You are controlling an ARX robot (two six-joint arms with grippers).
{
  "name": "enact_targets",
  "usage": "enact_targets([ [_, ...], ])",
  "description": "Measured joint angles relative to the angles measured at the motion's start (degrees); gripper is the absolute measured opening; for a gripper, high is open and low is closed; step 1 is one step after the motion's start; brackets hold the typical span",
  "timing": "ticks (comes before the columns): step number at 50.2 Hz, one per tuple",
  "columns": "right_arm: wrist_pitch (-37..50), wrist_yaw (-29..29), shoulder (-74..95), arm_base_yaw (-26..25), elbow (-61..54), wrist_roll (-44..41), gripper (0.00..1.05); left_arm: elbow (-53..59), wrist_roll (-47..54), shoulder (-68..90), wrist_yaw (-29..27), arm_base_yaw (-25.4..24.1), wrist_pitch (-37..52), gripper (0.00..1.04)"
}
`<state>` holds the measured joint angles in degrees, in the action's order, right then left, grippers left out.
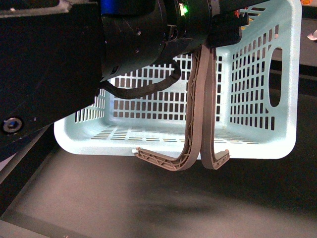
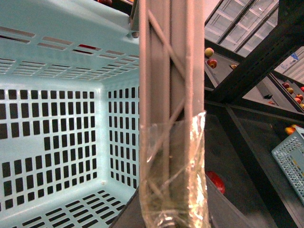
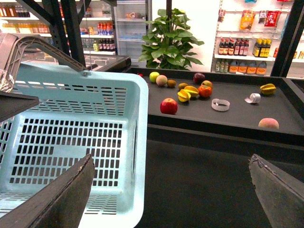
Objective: Pick mango with right arm and hold basket with left
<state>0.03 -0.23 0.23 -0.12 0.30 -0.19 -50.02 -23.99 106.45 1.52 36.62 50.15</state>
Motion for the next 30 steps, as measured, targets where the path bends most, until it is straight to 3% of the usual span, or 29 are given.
enact_targets([
  [22,0.0,0.0,0.0,0.0,0.0,0.0,0.97,0.0,0.0,0.0,0.1,0.0,0.0,0.07],
  [25,-2.2,4.0,1.9,0.5,0.7,-2.6,0.97,0.0,0.0,0.0,0.0,0.0,0.0,0.07],
  [30,0.8,2.0,11.1,-3.1,1.8,-3.7,0.97,0.0,0.0,0.0,0.0,0.0,0.0,0.07],
])
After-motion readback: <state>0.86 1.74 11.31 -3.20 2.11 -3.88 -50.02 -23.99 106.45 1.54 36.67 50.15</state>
